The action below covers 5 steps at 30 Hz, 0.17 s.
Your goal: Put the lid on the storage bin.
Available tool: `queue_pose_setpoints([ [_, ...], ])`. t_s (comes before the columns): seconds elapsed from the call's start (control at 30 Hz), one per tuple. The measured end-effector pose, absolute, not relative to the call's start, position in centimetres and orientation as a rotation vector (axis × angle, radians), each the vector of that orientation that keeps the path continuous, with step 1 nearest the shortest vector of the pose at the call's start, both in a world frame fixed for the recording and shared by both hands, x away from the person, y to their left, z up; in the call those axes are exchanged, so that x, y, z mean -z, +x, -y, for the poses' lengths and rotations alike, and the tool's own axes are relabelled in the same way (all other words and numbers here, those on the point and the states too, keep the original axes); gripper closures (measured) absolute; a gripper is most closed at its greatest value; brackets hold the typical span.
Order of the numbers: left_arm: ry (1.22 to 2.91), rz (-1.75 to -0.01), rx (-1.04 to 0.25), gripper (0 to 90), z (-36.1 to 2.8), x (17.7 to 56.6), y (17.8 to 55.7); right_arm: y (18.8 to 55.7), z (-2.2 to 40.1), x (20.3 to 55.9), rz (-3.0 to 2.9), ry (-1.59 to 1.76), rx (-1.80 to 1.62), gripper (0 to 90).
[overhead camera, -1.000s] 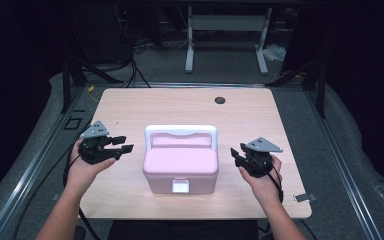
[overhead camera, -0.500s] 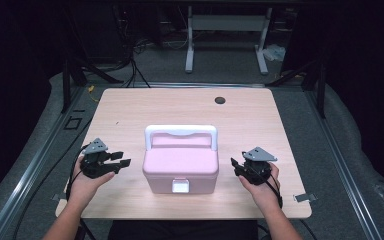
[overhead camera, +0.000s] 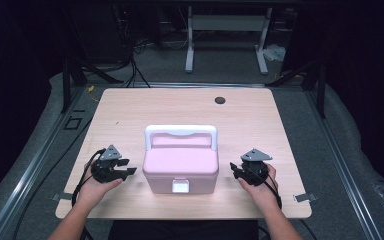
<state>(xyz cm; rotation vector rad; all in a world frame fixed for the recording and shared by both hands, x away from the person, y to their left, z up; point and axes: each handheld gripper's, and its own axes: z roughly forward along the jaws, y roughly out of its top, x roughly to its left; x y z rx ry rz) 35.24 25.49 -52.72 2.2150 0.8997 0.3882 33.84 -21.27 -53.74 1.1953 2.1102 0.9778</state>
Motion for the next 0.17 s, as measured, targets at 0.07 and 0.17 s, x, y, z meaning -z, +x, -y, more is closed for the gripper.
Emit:
queue_pose_setpoints([
  [0.07, 2.203, -0.902, -0.363, 51.4, -25.49, 52.90, 35.35, 33.81, 21.22, 53.79, -2.113, 1.197, -0.975, 48.3],
  [0.17, 2.184, -0.912, -0.363, 51.3, -25.64, 52.73, 35.39, 33.72, 21.27, 53.63, -2.110, 1.182, -0.990, 47.5],
])
